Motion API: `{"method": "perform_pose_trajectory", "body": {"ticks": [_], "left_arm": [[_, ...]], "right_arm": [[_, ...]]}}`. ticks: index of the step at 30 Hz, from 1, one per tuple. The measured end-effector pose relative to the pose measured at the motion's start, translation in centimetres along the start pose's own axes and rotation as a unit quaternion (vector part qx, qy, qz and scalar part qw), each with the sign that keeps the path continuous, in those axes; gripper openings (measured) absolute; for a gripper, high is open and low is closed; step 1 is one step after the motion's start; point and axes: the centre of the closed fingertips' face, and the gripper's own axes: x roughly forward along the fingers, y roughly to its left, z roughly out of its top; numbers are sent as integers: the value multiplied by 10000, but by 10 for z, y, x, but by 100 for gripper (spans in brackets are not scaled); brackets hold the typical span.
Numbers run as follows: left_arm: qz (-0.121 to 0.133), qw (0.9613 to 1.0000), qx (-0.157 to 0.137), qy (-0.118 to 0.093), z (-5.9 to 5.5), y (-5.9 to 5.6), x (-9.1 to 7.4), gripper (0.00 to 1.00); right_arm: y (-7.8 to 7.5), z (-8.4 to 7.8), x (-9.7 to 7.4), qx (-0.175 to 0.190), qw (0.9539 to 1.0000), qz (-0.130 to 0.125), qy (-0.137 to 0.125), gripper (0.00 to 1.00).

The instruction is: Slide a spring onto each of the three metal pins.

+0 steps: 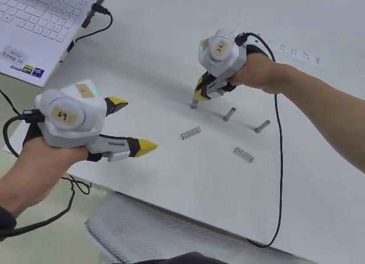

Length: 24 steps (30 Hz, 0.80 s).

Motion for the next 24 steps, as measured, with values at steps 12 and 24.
{"method": "perform_pose_trajectory", "body": {"ticks": [12,24], "left_arm": [[11,10000,-19,16,0,2,0,63],[19,10000,-39,52,-2,2,1,63]], "right_arm": [[2,-4,9,12,9999,97,57,9],[2,-10,16,15,9998,128,133,9]]}}
